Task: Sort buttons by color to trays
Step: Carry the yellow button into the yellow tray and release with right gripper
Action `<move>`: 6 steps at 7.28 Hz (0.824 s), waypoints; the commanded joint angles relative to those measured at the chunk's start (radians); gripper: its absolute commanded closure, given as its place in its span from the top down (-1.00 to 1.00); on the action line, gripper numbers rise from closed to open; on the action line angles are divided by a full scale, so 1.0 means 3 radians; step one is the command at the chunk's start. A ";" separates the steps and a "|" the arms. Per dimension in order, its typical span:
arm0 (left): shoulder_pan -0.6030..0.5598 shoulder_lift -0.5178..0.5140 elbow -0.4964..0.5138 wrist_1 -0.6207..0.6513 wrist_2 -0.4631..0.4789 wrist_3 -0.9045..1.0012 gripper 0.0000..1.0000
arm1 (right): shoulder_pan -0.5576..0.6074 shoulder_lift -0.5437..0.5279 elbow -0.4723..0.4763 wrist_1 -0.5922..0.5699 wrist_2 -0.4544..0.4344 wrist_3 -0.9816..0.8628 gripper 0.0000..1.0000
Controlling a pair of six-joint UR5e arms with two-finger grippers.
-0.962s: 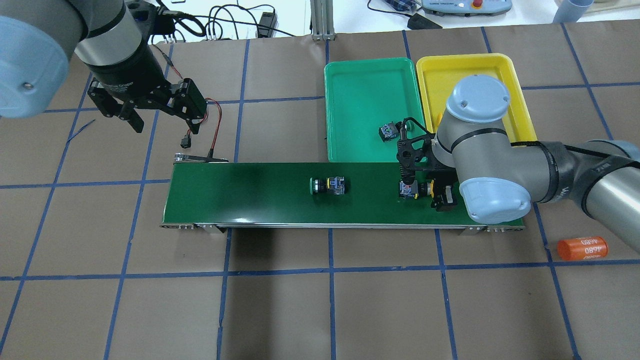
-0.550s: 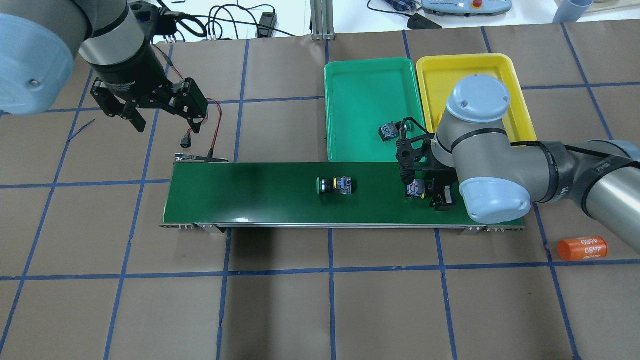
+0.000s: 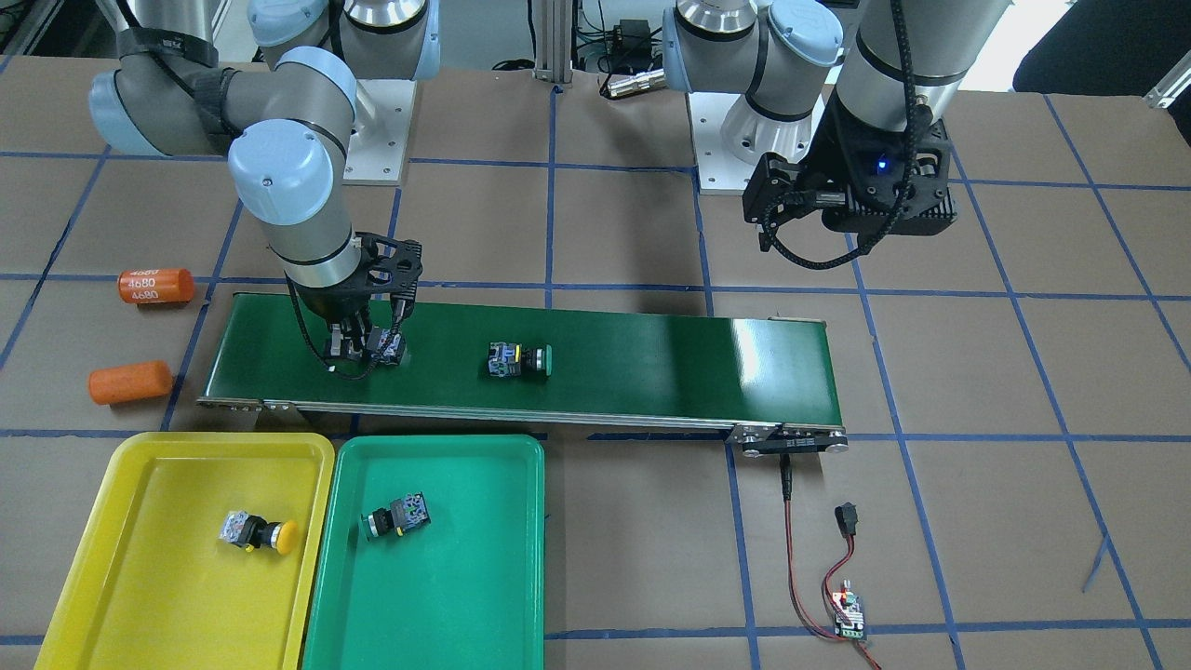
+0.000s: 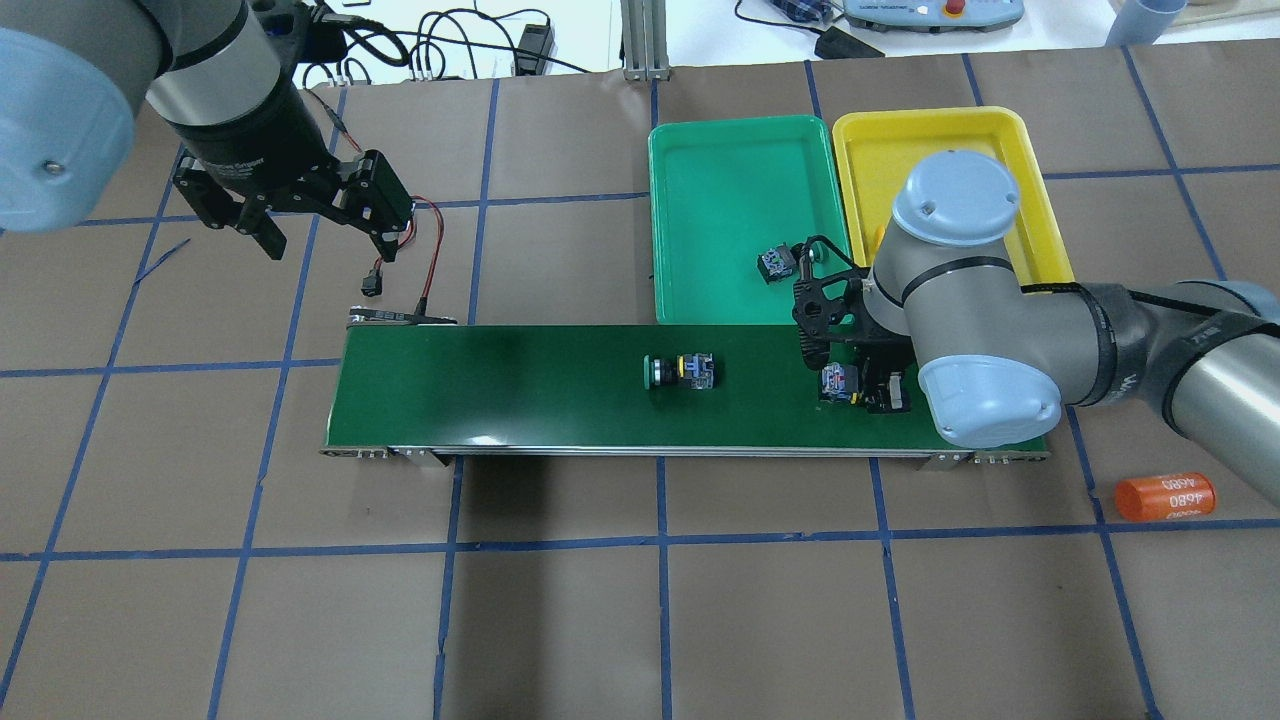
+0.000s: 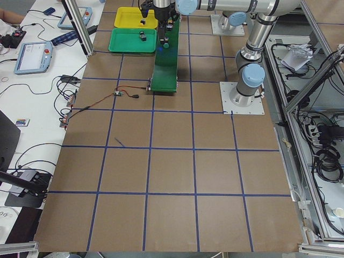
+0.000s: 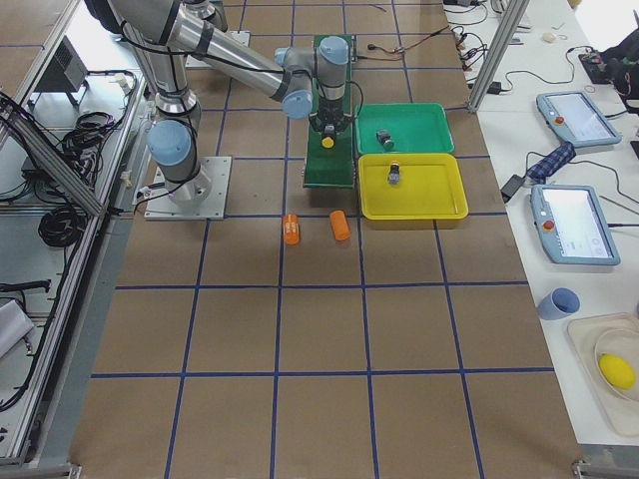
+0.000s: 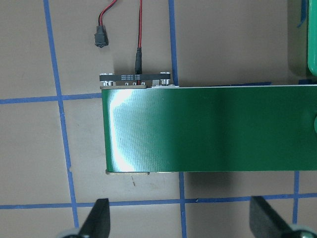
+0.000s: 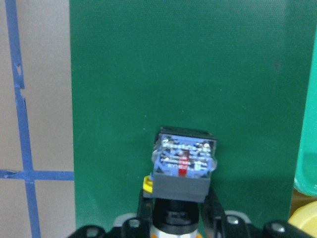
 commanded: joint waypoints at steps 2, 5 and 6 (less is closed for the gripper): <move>0.0001 0.0009 -0.0003 -0.0006 0.0000 0.0000 1.00 | -0.0055 0.0056 -0.0315 0.0008 -0.0017 -0.0030 -0.72; -0.0009 0.0009 0.0007 -0.0006 0.0000 0.0000 1.00 | -0.0656 0.0576 -0.1016 0.0054 0.0034 -0.0172 -0.73; 0.0001 0.0009 0.0007 -0.0006 0.0000 0.0000 1.00 | -0.0846 0.0730 -0.1114 0.0024 0.0105 -0.0203 -0.73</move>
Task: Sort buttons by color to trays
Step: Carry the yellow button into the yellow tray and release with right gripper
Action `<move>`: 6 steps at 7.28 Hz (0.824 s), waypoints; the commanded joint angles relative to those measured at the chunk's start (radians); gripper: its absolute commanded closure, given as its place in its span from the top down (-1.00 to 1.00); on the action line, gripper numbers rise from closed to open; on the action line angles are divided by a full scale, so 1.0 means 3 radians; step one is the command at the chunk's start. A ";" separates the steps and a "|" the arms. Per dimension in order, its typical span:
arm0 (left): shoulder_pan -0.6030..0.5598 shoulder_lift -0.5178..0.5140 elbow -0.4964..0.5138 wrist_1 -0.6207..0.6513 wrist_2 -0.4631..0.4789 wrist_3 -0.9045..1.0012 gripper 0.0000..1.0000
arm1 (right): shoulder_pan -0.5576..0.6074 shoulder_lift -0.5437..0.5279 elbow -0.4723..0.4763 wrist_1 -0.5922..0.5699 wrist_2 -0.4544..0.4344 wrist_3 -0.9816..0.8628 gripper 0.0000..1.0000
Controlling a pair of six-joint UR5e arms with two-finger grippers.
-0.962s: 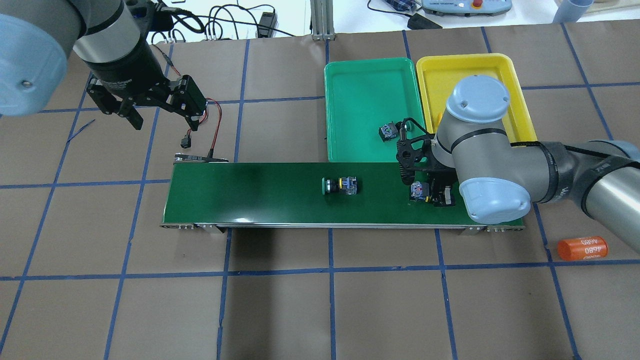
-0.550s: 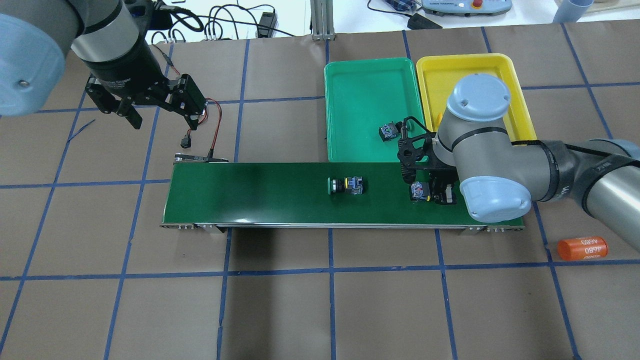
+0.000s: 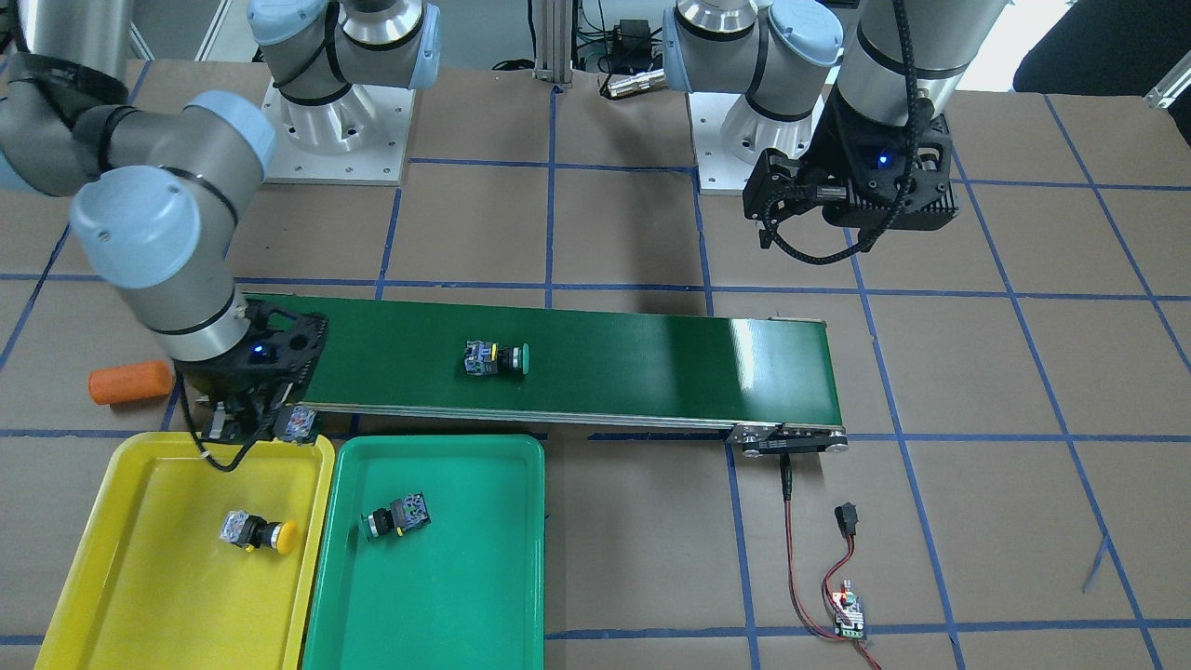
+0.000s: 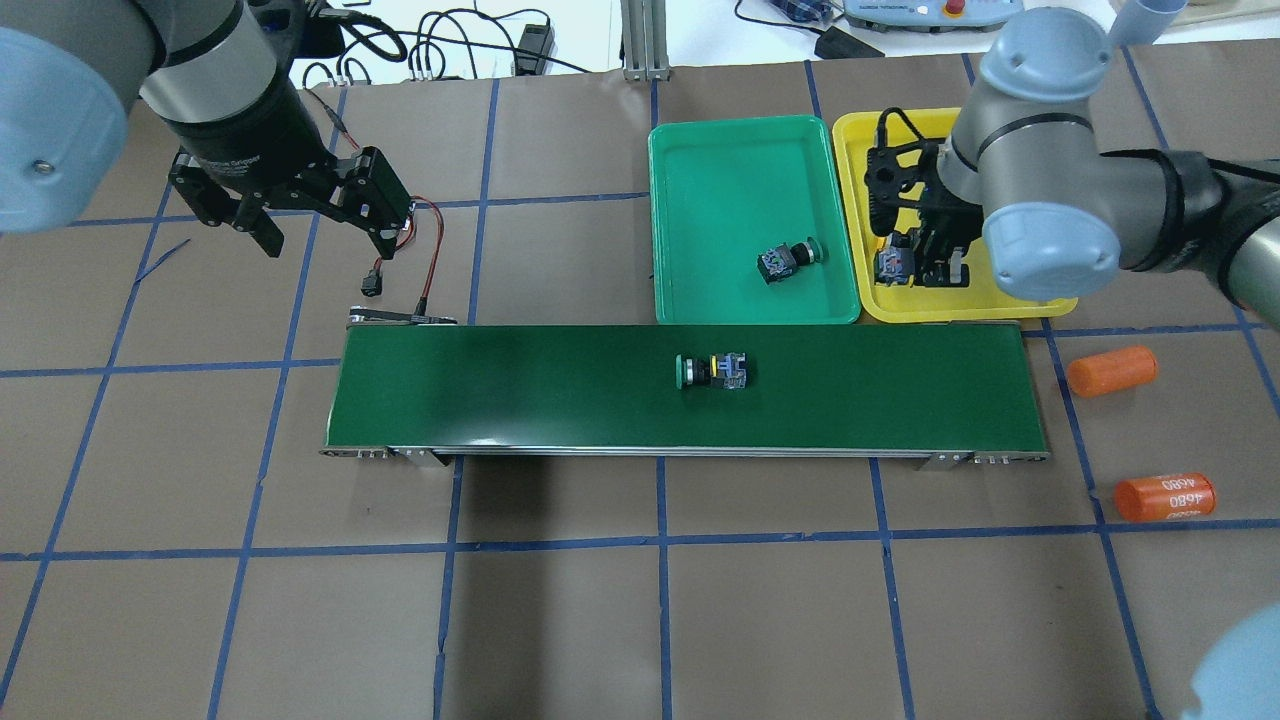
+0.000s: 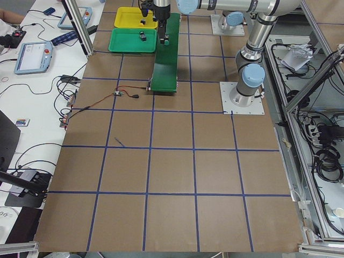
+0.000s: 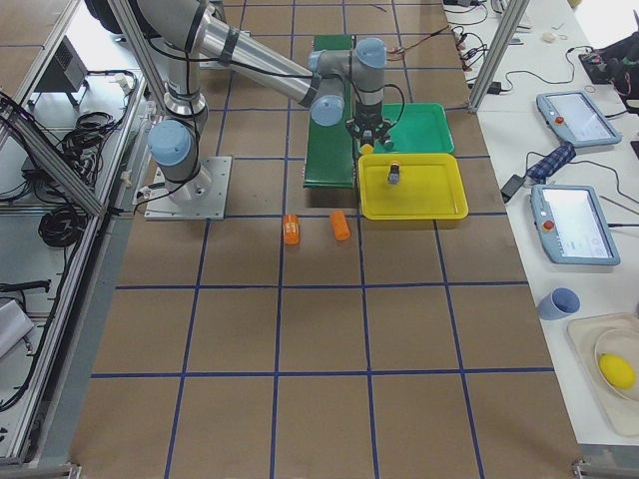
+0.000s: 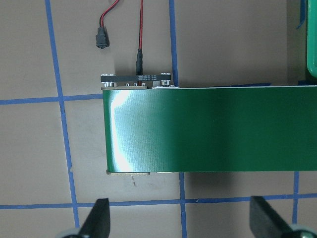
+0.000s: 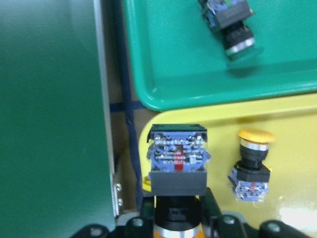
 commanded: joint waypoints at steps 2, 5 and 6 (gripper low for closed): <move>0.0001 -0.0006 -0.0001 0.0000 -0.0004 0.0000 1.00 | -0.0413 0.0325 -0.0254 -0.0036 0.0127 -0.0465 -0.73; 0.0001 -0.0042 -0.0002 0.0010 0.0001 0.0000 1.00 | -0.0439 0.0417 -0.0279 -0.0127 0.0127 -0.0873 -0.73; 0.0006 -0.0022 -0.0001 0.0010 0.0001 0.0000 1.00 | -0.0510 0.0463 -0.0274 -0.0123 0.0132 -0.0885 -0.72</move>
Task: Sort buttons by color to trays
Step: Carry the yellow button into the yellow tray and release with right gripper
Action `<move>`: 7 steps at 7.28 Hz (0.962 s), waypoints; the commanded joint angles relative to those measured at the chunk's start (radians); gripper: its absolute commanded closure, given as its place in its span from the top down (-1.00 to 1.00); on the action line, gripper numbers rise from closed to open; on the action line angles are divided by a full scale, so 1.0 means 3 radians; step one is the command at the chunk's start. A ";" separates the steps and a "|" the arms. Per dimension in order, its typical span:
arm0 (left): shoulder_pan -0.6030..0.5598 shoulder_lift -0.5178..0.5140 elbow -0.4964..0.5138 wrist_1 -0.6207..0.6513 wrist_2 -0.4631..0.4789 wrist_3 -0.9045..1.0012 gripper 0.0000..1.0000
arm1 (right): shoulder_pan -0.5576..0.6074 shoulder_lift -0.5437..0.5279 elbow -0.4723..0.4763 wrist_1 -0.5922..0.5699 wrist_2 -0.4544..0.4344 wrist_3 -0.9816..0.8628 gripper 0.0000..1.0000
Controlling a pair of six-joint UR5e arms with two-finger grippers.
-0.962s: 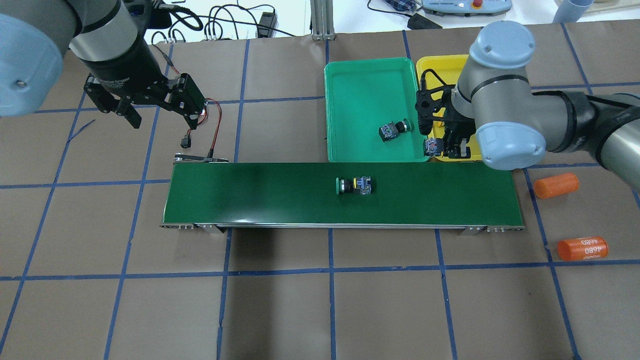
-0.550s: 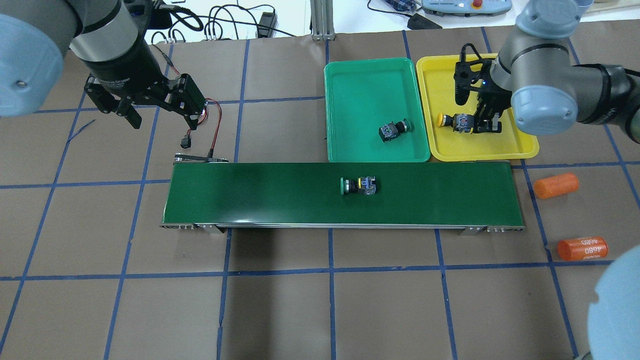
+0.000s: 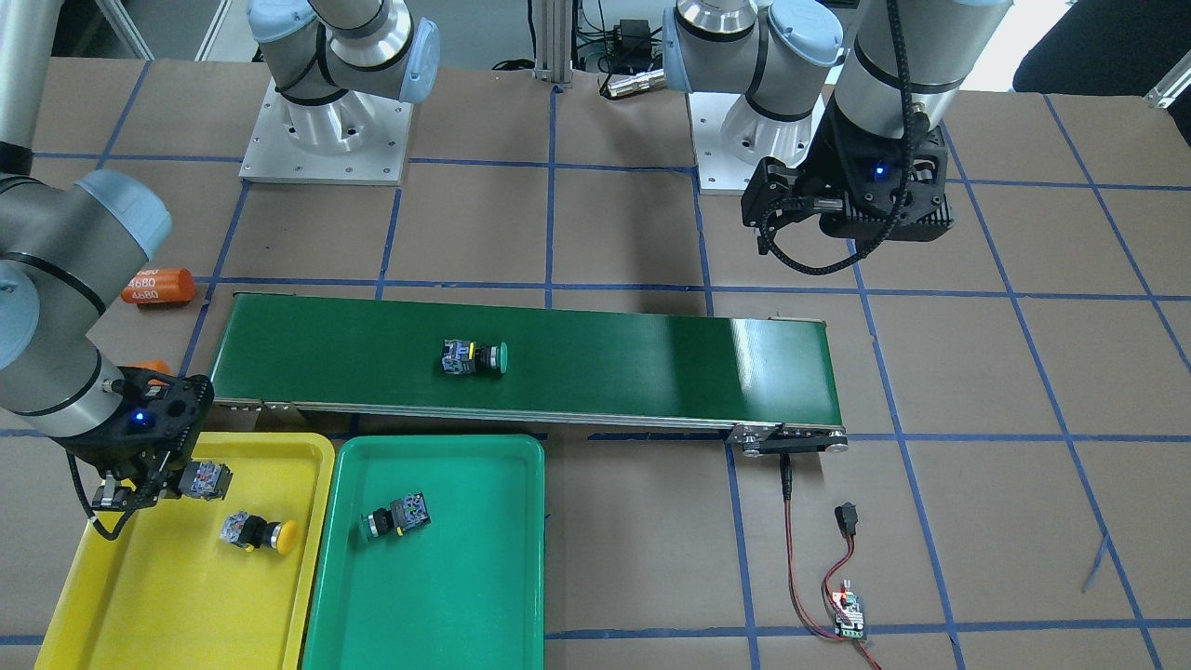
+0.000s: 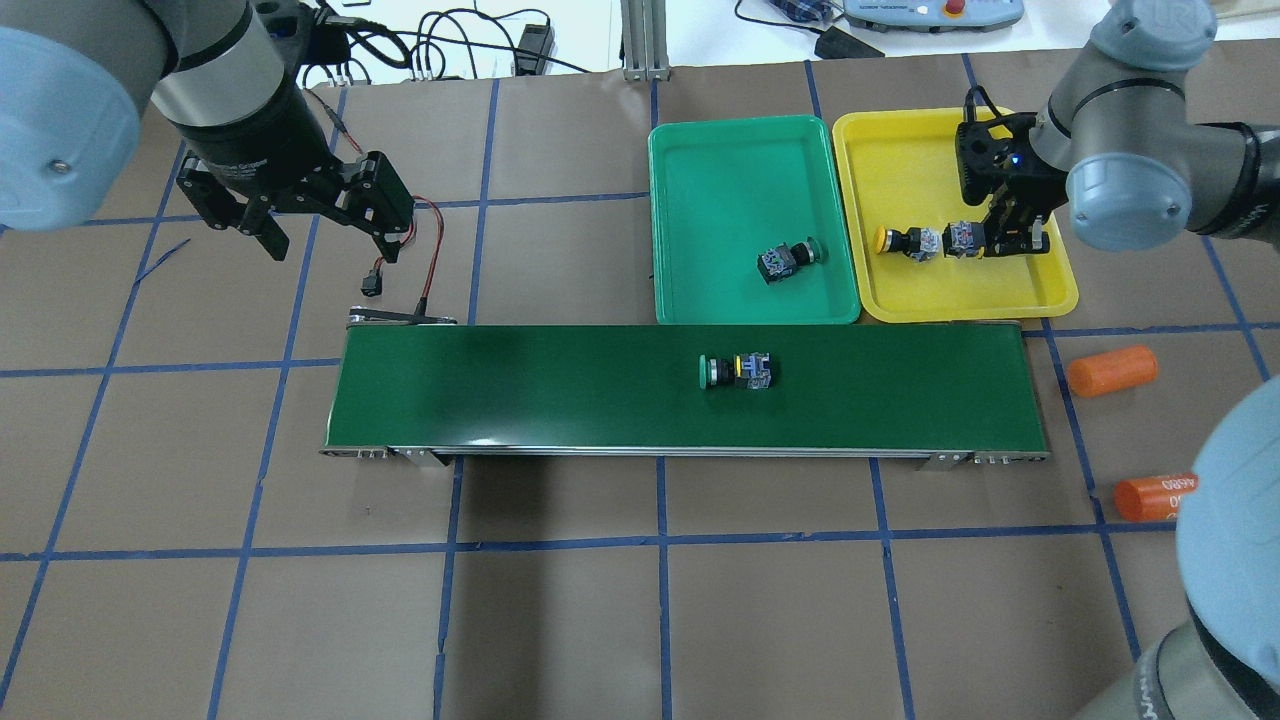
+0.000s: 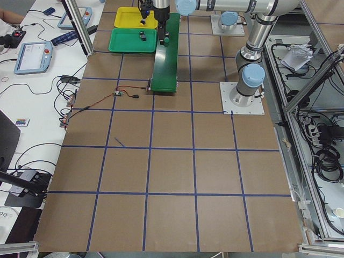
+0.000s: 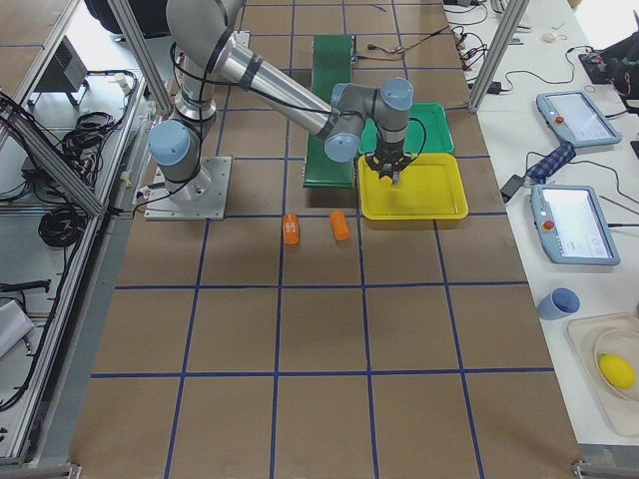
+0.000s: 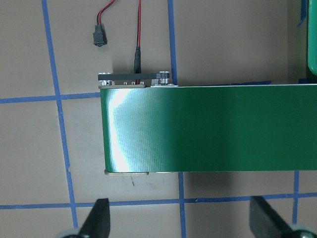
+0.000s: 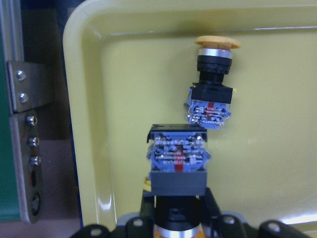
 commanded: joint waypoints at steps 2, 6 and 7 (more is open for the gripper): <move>0.0004 0.0017 0.0013 0.0000 0.0002 0.0000 1.00 | -0.0092 0.0059 0.0004 -0.0019 0.0055 -0.0108 -0.51; -0.0001 -0.0044 0.0058 0.0077 0.0002 0.0000 1.00 | -0.0061 0.0013 0.0030 -0.0004 0.0050 -0.0092 1.00; 0.0014 -0.0044 0.0074 0.0077 -0.0003 0.0005 1.00 | -0.0041 -0.0099 0.0050 0.0031 0.0070 -0.0092 1.00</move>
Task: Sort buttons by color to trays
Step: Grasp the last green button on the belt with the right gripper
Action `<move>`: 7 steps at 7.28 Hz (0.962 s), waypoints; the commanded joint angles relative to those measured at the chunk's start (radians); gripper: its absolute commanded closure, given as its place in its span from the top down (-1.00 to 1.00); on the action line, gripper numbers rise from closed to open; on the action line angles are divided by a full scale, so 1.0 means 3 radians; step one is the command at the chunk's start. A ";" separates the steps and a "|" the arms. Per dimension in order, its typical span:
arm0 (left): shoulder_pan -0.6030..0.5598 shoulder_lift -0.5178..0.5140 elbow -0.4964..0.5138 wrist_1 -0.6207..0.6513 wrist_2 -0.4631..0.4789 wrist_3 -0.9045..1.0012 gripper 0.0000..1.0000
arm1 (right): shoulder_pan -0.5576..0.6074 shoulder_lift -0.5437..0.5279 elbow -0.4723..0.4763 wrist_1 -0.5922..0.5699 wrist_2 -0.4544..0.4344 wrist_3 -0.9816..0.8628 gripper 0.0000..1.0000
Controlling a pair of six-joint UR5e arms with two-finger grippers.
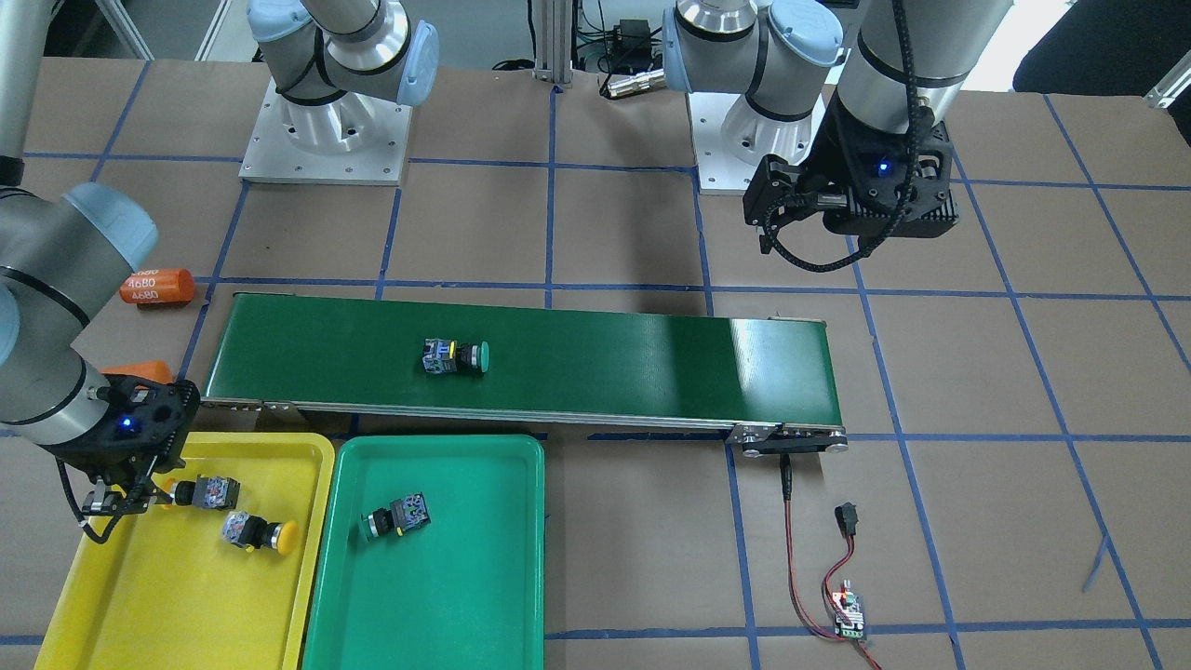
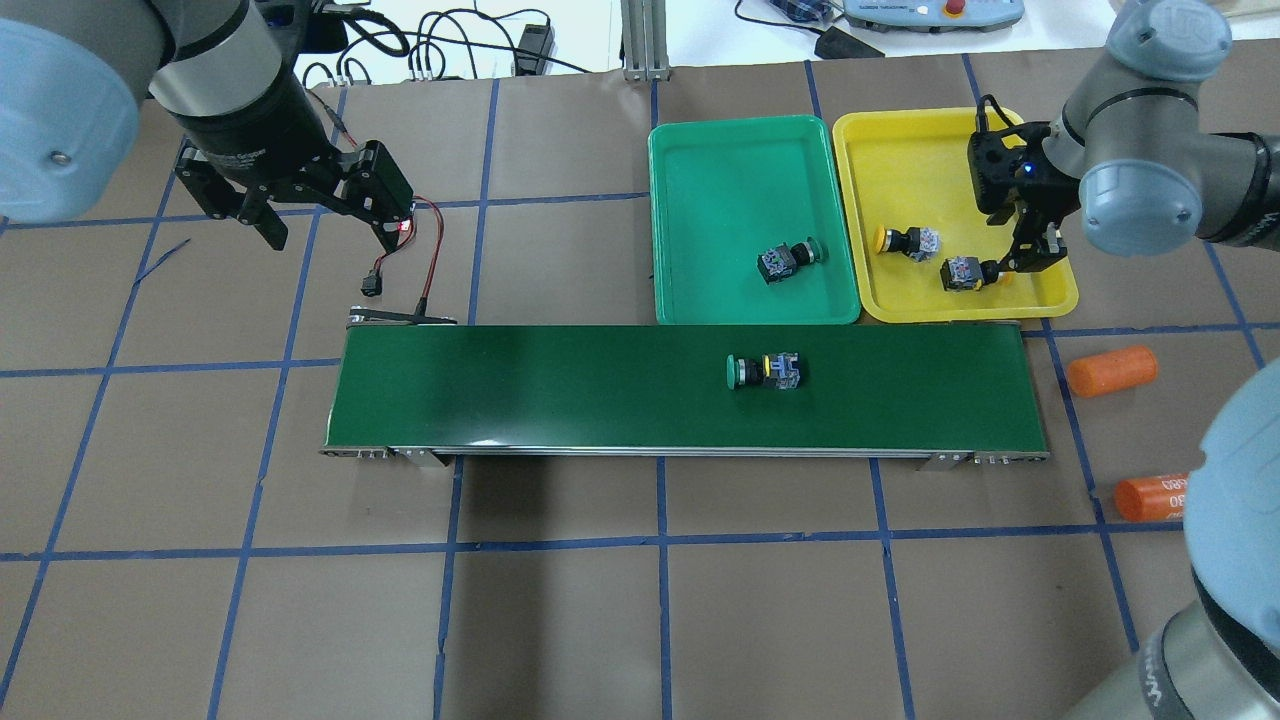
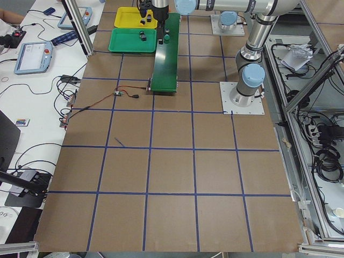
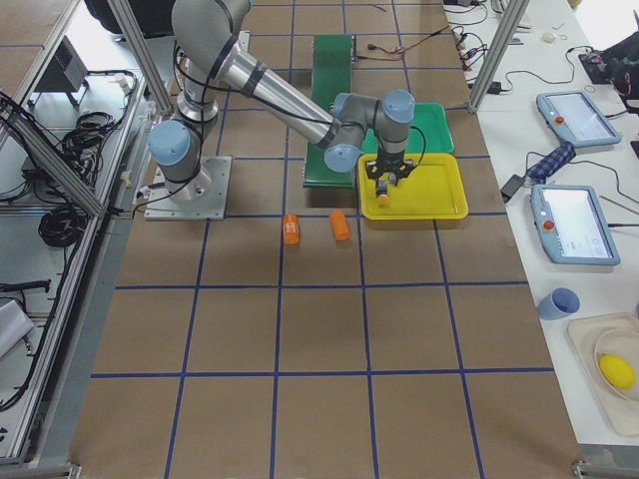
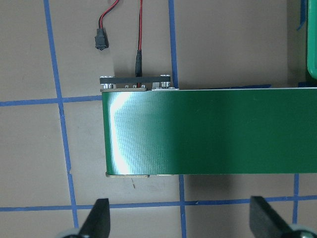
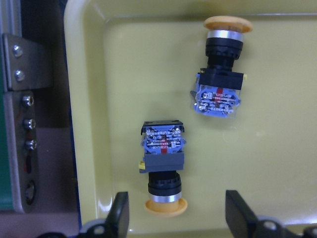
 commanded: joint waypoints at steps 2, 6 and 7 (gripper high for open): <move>0.0009 0.0021 -0.0018 0.0012 -0.0007 0.0003 1.00 | 0.0333 -0.0383 0.0265 0.0118 0.0066 0.0139 1.00; 0.0009 -0.0004 0.0018 0.0017 -0.0013 0.0003 1.00 | 0.0637 -0.0823 0.0930 0.0067 0.0076 0.0385 1.00; -0.0001 0.0011 0.0033 0.0017 -0.0013 -0.0002 1.00 | 0.0728 -0.0839 0.1007 0.0062 0.0066 0.0487 1.00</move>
